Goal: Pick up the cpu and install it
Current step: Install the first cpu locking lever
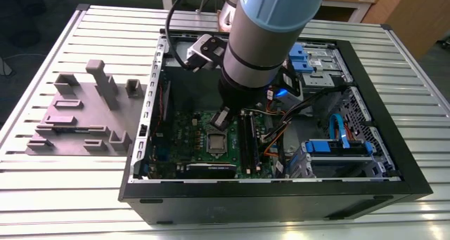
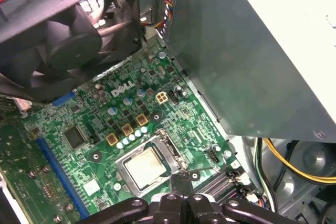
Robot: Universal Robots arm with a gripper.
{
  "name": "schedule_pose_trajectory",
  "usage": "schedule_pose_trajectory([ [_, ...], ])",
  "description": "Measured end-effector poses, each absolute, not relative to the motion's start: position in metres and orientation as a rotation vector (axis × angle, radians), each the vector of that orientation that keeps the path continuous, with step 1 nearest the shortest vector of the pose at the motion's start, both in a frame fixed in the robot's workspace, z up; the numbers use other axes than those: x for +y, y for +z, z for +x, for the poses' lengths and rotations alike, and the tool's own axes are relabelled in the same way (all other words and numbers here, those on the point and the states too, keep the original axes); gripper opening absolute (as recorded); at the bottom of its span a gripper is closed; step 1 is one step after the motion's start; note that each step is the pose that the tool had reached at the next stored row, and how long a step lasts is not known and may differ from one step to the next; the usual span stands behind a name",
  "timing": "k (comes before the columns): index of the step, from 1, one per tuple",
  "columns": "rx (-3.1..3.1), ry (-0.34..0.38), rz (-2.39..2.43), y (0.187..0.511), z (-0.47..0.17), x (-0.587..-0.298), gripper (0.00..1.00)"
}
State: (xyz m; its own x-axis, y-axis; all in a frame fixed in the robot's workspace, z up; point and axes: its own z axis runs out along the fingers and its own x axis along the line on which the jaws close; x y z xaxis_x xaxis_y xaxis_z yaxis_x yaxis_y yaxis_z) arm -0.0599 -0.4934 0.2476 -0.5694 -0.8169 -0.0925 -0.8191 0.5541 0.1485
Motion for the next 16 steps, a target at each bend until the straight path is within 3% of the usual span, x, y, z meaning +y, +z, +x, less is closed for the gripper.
schedule_pose_trajectory([
  [16,2.754,0.283,-1.45,0.247,-0.054,-0.48,0.11],
])
